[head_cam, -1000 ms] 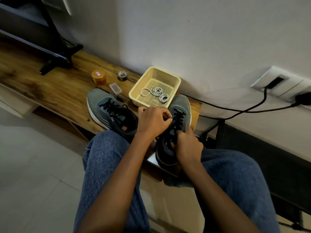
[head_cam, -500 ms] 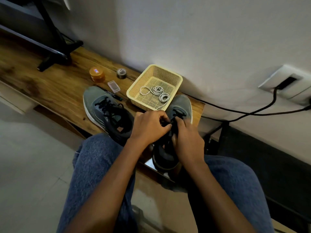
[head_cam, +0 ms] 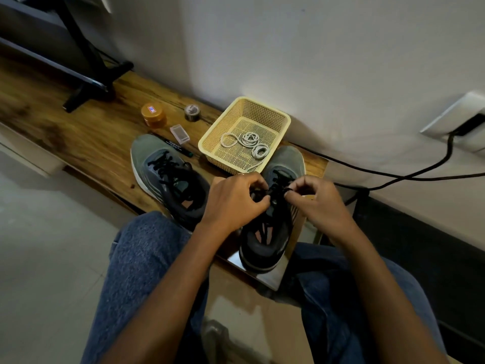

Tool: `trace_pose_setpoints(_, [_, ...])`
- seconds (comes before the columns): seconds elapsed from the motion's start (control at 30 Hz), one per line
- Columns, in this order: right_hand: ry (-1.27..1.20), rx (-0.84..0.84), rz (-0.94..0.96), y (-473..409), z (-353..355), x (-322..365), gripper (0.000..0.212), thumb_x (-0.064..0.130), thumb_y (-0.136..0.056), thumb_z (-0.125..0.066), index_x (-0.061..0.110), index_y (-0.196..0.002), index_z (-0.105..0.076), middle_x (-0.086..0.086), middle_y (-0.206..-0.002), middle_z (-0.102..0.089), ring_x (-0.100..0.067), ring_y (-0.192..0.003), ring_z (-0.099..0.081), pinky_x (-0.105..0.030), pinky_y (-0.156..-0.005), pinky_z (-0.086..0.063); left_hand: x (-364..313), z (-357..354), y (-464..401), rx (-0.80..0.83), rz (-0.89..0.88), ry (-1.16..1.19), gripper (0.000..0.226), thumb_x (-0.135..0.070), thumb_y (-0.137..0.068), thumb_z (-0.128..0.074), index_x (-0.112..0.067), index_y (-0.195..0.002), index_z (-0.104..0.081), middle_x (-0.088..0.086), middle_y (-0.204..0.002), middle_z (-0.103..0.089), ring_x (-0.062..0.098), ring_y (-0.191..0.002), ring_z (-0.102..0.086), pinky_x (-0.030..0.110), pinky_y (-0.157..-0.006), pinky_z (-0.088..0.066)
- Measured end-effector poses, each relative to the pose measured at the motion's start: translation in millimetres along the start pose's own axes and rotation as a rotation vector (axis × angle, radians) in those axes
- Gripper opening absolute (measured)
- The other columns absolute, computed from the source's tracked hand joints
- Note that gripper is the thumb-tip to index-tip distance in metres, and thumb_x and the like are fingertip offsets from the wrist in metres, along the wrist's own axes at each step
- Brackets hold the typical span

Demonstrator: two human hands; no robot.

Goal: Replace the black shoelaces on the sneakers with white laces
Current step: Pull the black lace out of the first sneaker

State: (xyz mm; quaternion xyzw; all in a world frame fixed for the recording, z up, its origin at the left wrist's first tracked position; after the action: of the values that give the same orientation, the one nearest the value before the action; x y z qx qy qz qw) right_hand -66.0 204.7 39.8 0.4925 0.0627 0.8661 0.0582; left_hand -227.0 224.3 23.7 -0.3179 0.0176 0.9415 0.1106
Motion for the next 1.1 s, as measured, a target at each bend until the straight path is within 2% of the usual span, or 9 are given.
trace_pose_setpoints(0.17, [-0.47,0.031,-0.105,9,13,5,0.011,0.019,-0.094,-0.055,0.015,-0.089,-0.063,0.001,-0.088,-0.066,-0.012,-0.085,-0.058,-0.024,-0.073,-0.044,-8,-7,1,0.01,-0.056,-0.022,0.026,-0.037,-0.086,-0.06,-0.036,-0.111,-0.062,-0.014,-0.103,-0.064,0.009,-0.104,-0.057,0.037,-0.092,-0.038])
trace_pose_setpoints(0.3, [-0.76,-0.27,-0.135,9,37,-1,0.014,0.017,-0.098,-0.051,0.017,-0.087,-0.059,0.0,-0.078,-0.066,-0.013,-0.078,-0.063,-0.021,-0.062,-0.046,-8,-11,0,0.02,-0.062,-0.044,0.025,-0.038,-0.087,-0.061,-0.036,-0.113,-0.062,-0.014,-0.107,-0.063,0.009,-0.106,-0.055,0.036,-0.091,-0.034])
trace_pose_setpoints(0.53, [-0.904,-0.851,-0.092,16,73,-29,0.01,0.015,-0.097,-0.052,0.019,-0.088,-0.05,0.002,-0.068,-0.059,-0.009,-0.059,-0.057,-0.016,-0.049,-0.04,-9,-14,0,-0.011,-0.069,-0.058,0.022,-0.038,-0.087,-0.062,-0.037,-0.109,-0.063,-0.016,-0.107,-0.063,0.009,-0.106,-0.055,0.034,-0.089,-0.033])
trace_pose_setpoints(0.63, [-0.853,-0.989,-0.098,20,83,-33,0.011,0.014,-0.098,-0.048,0.021,-0.09,-0.046,0.003,-0.068,-0.057,-0.007,-0.055,-0.054,-0.016,-0.048,-0.038,-9,-15,-1,-0.011,-0.068,-0.059,0.022,-0.04,-0.087,-0.061,-0.037,-0.109,-0.062,-0.016,-0.106,-0.062,0.008,-0.105,-0.055,0.034,-0.089,-0.031])
trace_pose_setpoints(0.7, [-0.778,-0.949,-0.154,21,82,-35,0.01,0.009,-0.097,-0.045,0.019,-0.1,-0.047,0.002,-0.074,-0.056,-0.005,-0.057,-0.054,-0.016,-0.05,-0.039,-9,-15,-1,-0.009,-0.069,-0.06,0.022,-0.04,-0.087,-0.061,-0.036,-0.109,-0.063,-0.016,-0.106,-0.063,0.008,-0.104,-0.055,0.034,-0.089,-0.031])
trace_pose_setpoints(0.8, [-0.595,-0.668,-0.242,17,72,-32,0.025,0.005,-0.097,-0.043,0.015,-0.119,-0.047,0.0,-0.083,-0.058,-0.006,-0.059,-0.056,-0.015,-0.048,-0.044,-9,-15,-1,-0.008,-0.069,-0.055,0.022,-0.04,-0.088,-0.06,-0.034,-0.11,-0.063,-0.016,-0.105,-0.063,0.008,-0.104,-0.055,0.035,-0.089,-0.032])
trace_pose_setpoints(0.93, [-0.286,-0.3,-0.266,9,50,-30,0.021,0.015,-0.099,-0.046,0.012,-0.116,-0.057,-0.006,-0.089,-0.065,-0.011,-0.065,-0.059,-0.019,-0.053,-0.047,-9,-16,-2,-0.003,-0.068,-0.051,0.023,-0.04,-0.089,-0.06,-0.034,-0.111,-0.064,-0.015,-0.106,-0.063,0.008,-0.105,-0.056,0.036,-0.091,-0.033])
trace_pose_setpoints(1.03, [0.119,-0.246,-0.252,4,46,-35,0.03,0.026,-0.096,-0.049,0.014,-0.121,-0.06,-0.007,-0.109,-0.064,-0.019,-0.096,-0.06,-0.038,-0.082,-0.05,-9,-15,-2,0.002,-0.062,-0.044,0.023,-0.041,-0.089,-0.06,-0.034,-0.11,-0.064,-0.015,-0.105,-0.063,0.008,-0.103,-0.056,0.037,-0.092,-0.036])
trace_pose_setpoints(1.1, [0.346,-0.264,-0.261,3,46,-36,0.039,0.028,-0.094,-0.052,0.017,-0.131,-0.053,-0.008,-0.129,-0.052,-0.029,-0.121,-0.047,-0.049,-0.1,-0.039,-8,-14,-1,0.006,-0.052,-0.011,0.023,-0.041,-0.089,-0.06,-0.032,-0.11,-0.066,-0.014,-0.102,-0.065,0.007,-0.101,-0.058,0.039,-0.094,-0.039])
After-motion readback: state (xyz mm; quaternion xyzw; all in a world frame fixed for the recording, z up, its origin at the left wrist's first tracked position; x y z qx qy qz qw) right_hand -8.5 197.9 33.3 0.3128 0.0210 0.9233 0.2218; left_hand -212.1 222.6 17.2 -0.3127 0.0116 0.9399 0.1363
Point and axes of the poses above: each hand's wrist, its own y-axis away from the middle knuckle, its own z-axis out of the back of the hand, x = y × z, the point moved 5 cm from there along -y, towards the middle knuckle
